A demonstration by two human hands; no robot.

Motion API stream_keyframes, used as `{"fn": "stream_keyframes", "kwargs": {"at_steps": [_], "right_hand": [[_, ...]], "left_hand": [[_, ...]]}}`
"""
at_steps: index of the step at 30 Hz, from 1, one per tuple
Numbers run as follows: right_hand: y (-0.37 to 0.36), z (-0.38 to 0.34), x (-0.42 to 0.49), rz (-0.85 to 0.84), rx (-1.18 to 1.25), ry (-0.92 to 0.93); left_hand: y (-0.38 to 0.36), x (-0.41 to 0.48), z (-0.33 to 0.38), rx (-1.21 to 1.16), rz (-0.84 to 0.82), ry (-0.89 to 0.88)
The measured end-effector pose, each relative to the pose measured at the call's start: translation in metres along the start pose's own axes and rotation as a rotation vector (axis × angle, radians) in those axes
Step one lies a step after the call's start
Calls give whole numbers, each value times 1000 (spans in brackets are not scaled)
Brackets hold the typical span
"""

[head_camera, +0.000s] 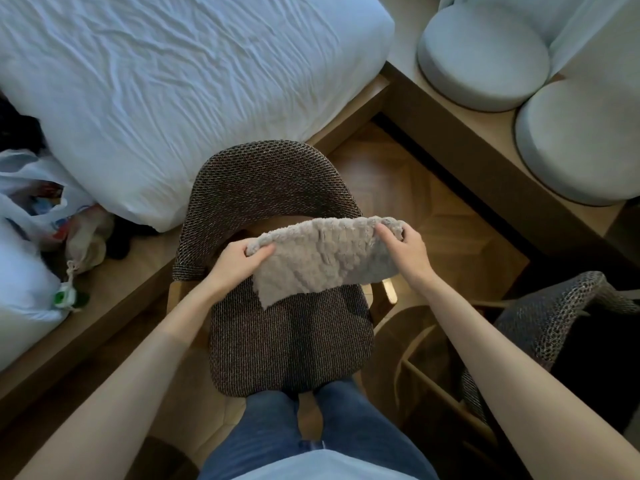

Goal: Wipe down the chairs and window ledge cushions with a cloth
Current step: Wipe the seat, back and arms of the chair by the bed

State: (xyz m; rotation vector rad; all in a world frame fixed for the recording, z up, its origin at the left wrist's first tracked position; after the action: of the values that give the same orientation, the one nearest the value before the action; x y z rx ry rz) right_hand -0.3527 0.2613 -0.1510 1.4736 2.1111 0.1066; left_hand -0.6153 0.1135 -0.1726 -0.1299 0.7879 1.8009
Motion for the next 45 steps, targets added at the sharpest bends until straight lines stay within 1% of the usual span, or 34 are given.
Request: {"fn": "stream_keyframes", "kwargs": {"at_steps": [3, 6, 9, 12, 15, 16, 17, 20, 22, 23, 24, 26, 28, 31, 33, 35, 37, 39, 40, 41, 43, 45], "right_hand": [[-27, -5, -8, -81, 144, -50], [-66, -9, -21, -247, 242, -67], [-90, -2, -30, -340, 408, -176], [-98, 9, -30, -381, 569, -246], [-95, 10, -30, -425, 576, -198], [-92, 11, -29, -411, 564, -189], [-88, 15, -26, -361, 549, -197], [-69, 21, -12, -163, 458, -217], [-64, 9, -1, -97, 403, -171], [-60, -2, 7, -59, 360, -115], [-56, -17, 15, -12, 300, -39], [-51, -55, 31, 72, 156, 137], [-60, -95, 48, 106, 54, 293], [-90, -149, 74, 125, -44, 511], [-120, -174, 90, 127, -135, 624], [-158, -180, 106, 61, -196, 644], [-204, -171, 122, -104, -322, 605], [-243, -152, 128, -267, -533, 566], [-254, -147, 130, -313, -602, 565], [-260, -146, 133, -324, -635, 580], [-259, -154, 139, -247, -731, 692], [-261, -157, 144, -191, -926, 825]], "left_hand": [[-20, -6, 18, -174, 46, 7], [-49, -12, 39, -304, -15, -7], [-69, -15, 54, -379, -94, -19], [-82, -18, 61, -473, -230, 15], [-88, -18, 62, -518, -347, 48], [-87, -17, 61, -515, -362, 60], [-85, -15, 59, -499, -369, 76], [-74, -5, 55, -418, -407, 74], [-63, 4, 54, -352, -423, 35], [-55, 11, 53, -306, -390, 14], [-43, 20, 49, -242, -318, -10], [-11, 39, 39, -107, -109, -59], [24, 53, 29, -28, 65, -91], [64, 73, 18, 64, 198, -115], [85, 88, 13, 103, 247, -119], [102, 101, 7, 134, 287, -112], [114, 114, 1, 183, 318, -100], [121, 125, -2, 274, 339, -97], [123, 130, -3, 326, 343, -102], [124, 136, -5, 373, 339, -108], [121, 147, -7, 436, 315, -119], [116, 158, -8, 470, 287, -124]]}}
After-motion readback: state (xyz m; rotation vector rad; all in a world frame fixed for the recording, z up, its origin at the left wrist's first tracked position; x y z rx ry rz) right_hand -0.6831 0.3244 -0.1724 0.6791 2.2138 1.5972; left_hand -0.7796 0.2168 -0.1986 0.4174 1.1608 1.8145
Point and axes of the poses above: each hand's wrist, its own x-axis towards the middle knuckle, its own y-axis out of the back of the hand, z = x × y, the point moved 10 cm from there along x, towards the middle knuckle, and after that the axes turned 3 degrees about x, right-handed, at the moved point
